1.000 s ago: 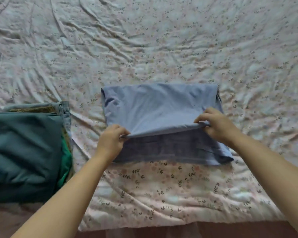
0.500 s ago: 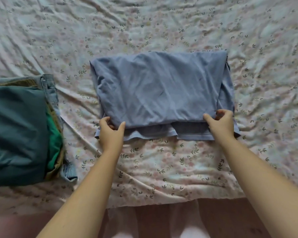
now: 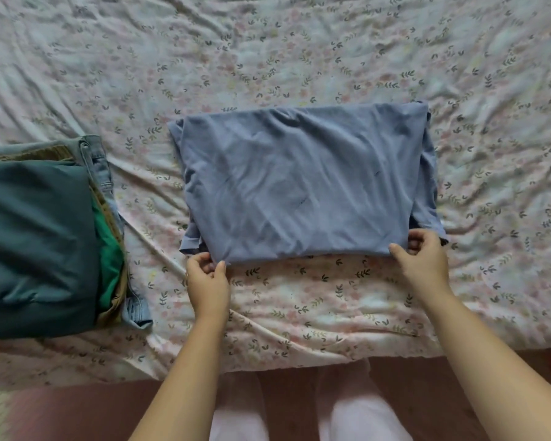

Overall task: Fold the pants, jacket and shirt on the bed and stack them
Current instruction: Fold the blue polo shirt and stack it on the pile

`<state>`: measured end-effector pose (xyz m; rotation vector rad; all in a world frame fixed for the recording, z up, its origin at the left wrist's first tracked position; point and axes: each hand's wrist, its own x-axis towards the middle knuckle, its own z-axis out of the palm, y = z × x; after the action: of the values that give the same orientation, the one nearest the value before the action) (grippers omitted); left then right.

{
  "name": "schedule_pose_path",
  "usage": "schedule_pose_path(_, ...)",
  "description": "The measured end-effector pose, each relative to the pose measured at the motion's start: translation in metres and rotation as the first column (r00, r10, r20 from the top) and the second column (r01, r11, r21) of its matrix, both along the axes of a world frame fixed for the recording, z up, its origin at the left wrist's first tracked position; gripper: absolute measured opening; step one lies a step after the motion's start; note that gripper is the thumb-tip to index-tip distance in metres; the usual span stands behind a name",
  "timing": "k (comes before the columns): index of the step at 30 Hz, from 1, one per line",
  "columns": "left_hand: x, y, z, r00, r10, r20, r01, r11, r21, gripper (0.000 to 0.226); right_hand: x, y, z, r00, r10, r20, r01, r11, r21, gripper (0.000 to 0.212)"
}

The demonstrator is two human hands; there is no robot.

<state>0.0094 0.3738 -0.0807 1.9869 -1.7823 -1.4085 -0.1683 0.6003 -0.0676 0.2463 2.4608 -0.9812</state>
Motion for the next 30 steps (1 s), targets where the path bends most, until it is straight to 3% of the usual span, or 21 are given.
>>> schedule_pose_path(3, -0.011, -0.001, 0.005, 0.951, -0.164, 0.261, 0.239, 0.929, -0.284, 0.026, -0.002, -0.019, 0.001, 0.945, 0.143, -0.294, -0.091, 0.979, 0.184, 0.037)
schedule_pose_path(5, -0.029, -0.002, 0.002, 0.885, -0.366, 0.287, 0.464, 0.731, -0.500, 0.029, -0.006, -0.047, -0.005, 0.858, 0.321, -0.400, -0.242, 0.941, 0.236, 0.045)
schedule_pose_path(7, -0.057, -0.004, -0.011, 0.757, -0.579, 0.303, 0.622, 0.495, -0.607, 0.031, -0.006, -0.083, -0.014, 0.749, 0.504, -0.429, -0.427, 0.863, 0.269, 0.050)
schedule_pose_path(10, -0.102, -0.010, -0.032, 0.538, -0.738, 0.408, 0.782, 0.256, -0.568, 0.042, -0.005, -0.134, -0.032, 0.604, 0.713, -0.358, -0.657, 0.699, 0.284, 0.060)
schedule_pose_path(12, -0.121, -0.024, -0.047, 0.423, -0.741, 0.522, 0.866, 0.162, -0.473, 0.051, -0.015, -0.150, -0.048, 0.514, 0.800, -0.311, -0.726, 0.598, 0.339, 0.062)
schedule_pose_path(13, -0.125, -0.034, -0.053, 0.409, -0.720, 0.560, 0.882, 0.154, -0.446, 0.054, -0.026, -0.151, -0.055, 0.465, 0.833, -0.300, -0.733, 0.552, 0.398, 0.062)
schedule_pose_path(15, -0.126, -0.056, -0.064, 0.464, -0.679, 0.569, 0.867, 0.216, -0.449, 0.057, -0.053, -0.144, -0.067, 0.409, 0.866, -0.287, -0.706, 0.500, 0.501, 0.065)
schedule_pose_path(17, -0.121, -0.076, -0.065, 0.528, -0.648, 0.548, 0.841, 0.309, -0.444, 0.059, -0.083, -0.125, -0.074, 0.457, 0.838, -0.299, -0.633, 0.542, 0.553, 0.069)
schedule_pose_path(19, -0.116, -0.086, -0.061, 0.562, -0.622, 0.545, 0.824, 0.364, -0.434, 0.062, -0.108, -0.097, -0.071, 0.614, 0.740, -0.274, -0.539, 0.646, 0.541, 0.072)
schedule_pose_path(21, -0.113, -0.086, -0.057, 0.586, -0.595, 0.550, 0.807, 0.362, -0.467, 0.059, -0.121, -0.069, -0.064, 0.724, 0.645, -0.246, -0.456, 0.714, 0.531, 0.072)
schedule_pose_path(24, -0.121, -0.062, -0.049, 0.620, -0.631, 0.467, 0.739, 0.269, -0.617, 0.042, -0.113, -0.036, -0.050, 0.801, 0.532, -0.275, -0.353, 0.790, 0.502, 0.067)
schedule_pose_path(26, -0.132, -0.031, -0.043, 0.543, -0.745, 0.389, 0.722, 0.176, -0.669, 0.037, -0.097, -0.023, -0.038, 0.860, 0.377, -0.343, -0.215, 0.879, 0.426, 0.066)
schedule_pose_path(28, -0.143, 0.002, -0.045, 0.431, -0.817, 0.383, 0.770, 0.112, -0.628, 0.040, -0.084, -0.017, -0.027, 0.939, 0.210, -0.273, -0.117, 0.940, 0.319, 0.070)
schedule_pose_path(30, -0.149, 0.025, -0.050, 0.420, -0.809, 0.412, 0.826, 0.153, -0.542, 0.045, -0.078, -0.012, -0.021, 0.978, 0.154, -0.140, -0.125, 0.972, 0.198, 0.075)
